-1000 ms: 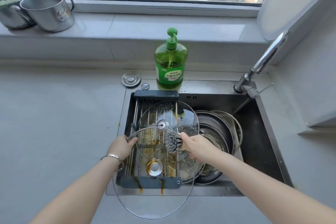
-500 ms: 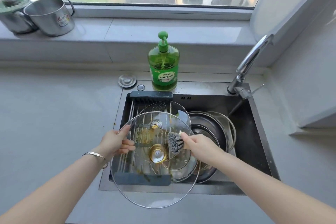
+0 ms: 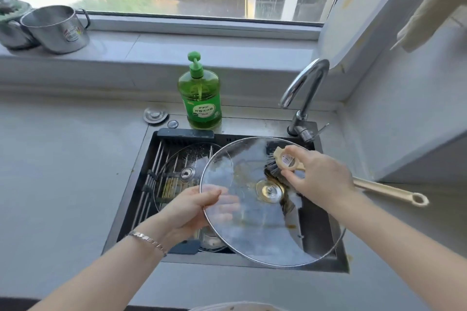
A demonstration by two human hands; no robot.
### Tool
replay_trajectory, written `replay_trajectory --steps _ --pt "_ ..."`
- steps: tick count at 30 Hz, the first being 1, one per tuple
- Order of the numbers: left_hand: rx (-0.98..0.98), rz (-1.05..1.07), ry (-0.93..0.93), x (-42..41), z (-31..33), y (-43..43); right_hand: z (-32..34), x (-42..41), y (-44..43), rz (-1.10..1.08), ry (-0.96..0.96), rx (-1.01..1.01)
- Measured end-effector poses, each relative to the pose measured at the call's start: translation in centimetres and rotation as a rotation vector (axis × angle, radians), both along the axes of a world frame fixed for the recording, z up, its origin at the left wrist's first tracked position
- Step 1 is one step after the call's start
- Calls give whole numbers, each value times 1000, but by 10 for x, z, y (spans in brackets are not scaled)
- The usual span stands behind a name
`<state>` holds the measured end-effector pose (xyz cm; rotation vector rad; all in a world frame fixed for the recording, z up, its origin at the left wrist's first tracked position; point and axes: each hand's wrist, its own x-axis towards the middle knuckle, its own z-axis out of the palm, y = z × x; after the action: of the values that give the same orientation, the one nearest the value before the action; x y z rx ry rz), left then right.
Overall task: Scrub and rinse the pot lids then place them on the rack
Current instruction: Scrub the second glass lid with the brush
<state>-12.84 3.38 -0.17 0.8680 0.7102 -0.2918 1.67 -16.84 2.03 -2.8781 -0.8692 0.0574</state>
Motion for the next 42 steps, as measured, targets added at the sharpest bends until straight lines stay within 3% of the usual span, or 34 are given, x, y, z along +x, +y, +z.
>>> replay_trajectory --steps 5,12,17,19,22,27,31,35,39,42 --pt "-3 -50 -25 8 -3 -33 -15 12 -16 61 127 -62" --pt "-60 -80 -64 5 -6 -47 -35 2 -35 316 -93 22" --pt "-38 -151 -114 -1 -9 -55 -32 -32 -37 456 278 -8" --pt "-6 -147 -142 -4 -8 -55 -39 -26 -40 343 292 39" --pt "46 -82 -187 -5 0 -53 -41 -6 -50 -23 234 48" --pt "142 -21 -218 3 4 -47 -26 -58 -29 201 344 227" --pt "139 -13 -226 1 14 -39 -34 -10 -44 -73 269 111" --pt "146 -3 -221 3 16 -37 -18 -56 -30 178 353 272" --pt "148 -45 -230 1 18 -40 -27 -15 -32 -79 291 205" --pt "161 -64 -218 3 19 -42 -23 -37 -28 48 342 293"
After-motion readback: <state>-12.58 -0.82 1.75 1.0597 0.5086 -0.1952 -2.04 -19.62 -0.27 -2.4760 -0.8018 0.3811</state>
